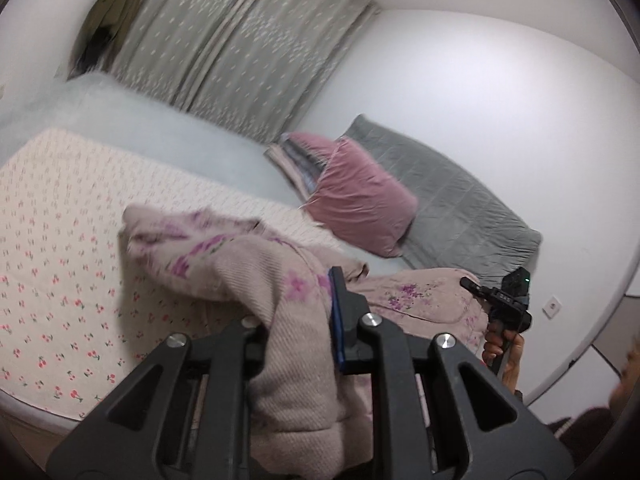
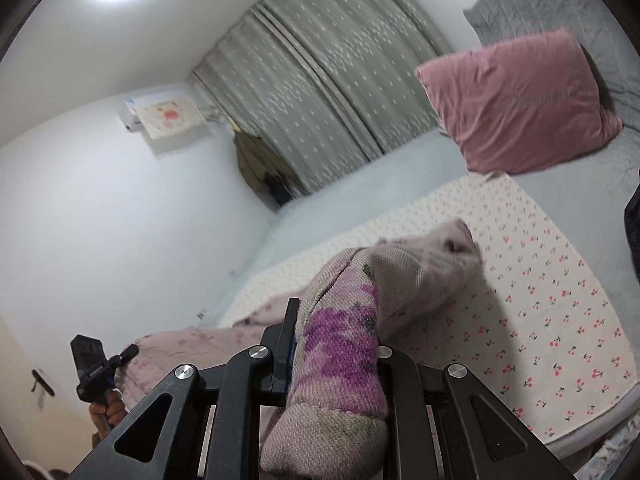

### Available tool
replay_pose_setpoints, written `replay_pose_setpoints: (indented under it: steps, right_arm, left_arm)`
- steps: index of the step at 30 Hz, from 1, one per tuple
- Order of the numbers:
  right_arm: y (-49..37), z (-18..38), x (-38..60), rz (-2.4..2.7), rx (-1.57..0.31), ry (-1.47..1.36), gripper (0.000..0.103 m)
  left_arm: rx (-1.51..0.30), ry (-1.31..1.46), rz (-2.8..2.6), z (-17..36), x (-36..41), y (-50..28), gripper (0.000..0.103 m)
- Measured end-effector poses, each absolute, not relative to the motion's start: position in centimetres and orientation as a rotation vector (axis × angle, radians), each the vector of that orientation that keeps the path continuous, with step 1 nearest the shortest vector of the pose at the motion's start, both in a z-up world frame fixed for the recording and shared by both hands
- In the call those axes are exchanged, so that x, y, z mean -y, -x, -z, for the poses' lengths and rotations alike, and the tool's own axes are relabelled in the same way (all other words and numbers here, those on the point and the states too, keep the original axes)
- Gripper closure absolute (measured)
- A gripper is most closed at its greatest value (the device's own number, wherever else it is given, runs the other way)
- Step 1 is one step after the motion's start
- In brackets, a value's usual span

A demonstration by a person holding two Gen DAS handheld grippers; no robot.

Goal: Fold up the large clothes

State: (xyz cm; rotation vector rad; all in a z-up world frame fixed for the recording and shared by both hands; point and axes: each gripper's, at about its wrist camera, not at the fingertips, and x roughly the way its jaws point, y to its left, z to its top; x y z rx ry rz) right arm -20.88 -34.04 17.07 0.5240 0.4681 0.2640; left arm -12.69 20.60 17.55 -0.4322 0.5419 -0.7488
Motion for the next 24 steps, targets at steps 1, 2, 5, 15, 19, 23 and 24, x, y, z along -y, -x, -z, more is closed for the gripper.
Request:
replay_pose_setpoints:
  steps: [1, 2, 5, 15, 19, 23, 24]
  right_arm:
    - [21.3, -17.5, 34.1, -0.273, -0.462, -0.518, 0.085]
    - [21.5, -18.0, 34.2, -0.279, -0.456, -0.518, 0.085]
    - [20.0, -17.8, 34.5, -0.251, -0.471, -0.513, 0.085]
    - [5.0, -11.0, 36.3, 0.002, -0.606, -0.590, 0.084]
    - [-0.5, -7.9, 37.4, 0.081, -0.646, -0.605, 0.082]
    - [-3.4, -3.9, 37.7, 0.098, -0.701, -0.586, 0.079]
    - [-3.7, -3.2, 37.6, 0.102, -0.715, -0.571, 0.078]
  left_arm:
    - [-0.535, 0.430, 0.758, -17.8, -20.8, 13.0, 0.084]
    - [-0.535, 0.429, 0.762, -17.8, -20.8, 13.0, 0.084]
    - [-0.584, 0.453, 0.714, -16.1, -20.7, 10.5, 0.084]
    - [-0.624, 0.482, 0.440, -9.5, -18.5, -4.3, 0.081]
    - [-0.664, 0.454, 0.392, -6.3, -17.0, -9.2, 0.078]
    - [-0.717, 0.434, 0.351, -1.9, -15.7, -12.3, 0.078]
    - [-0.714, 0.436, 0.349, -0.8, -15.6, -12.5, 0.074]
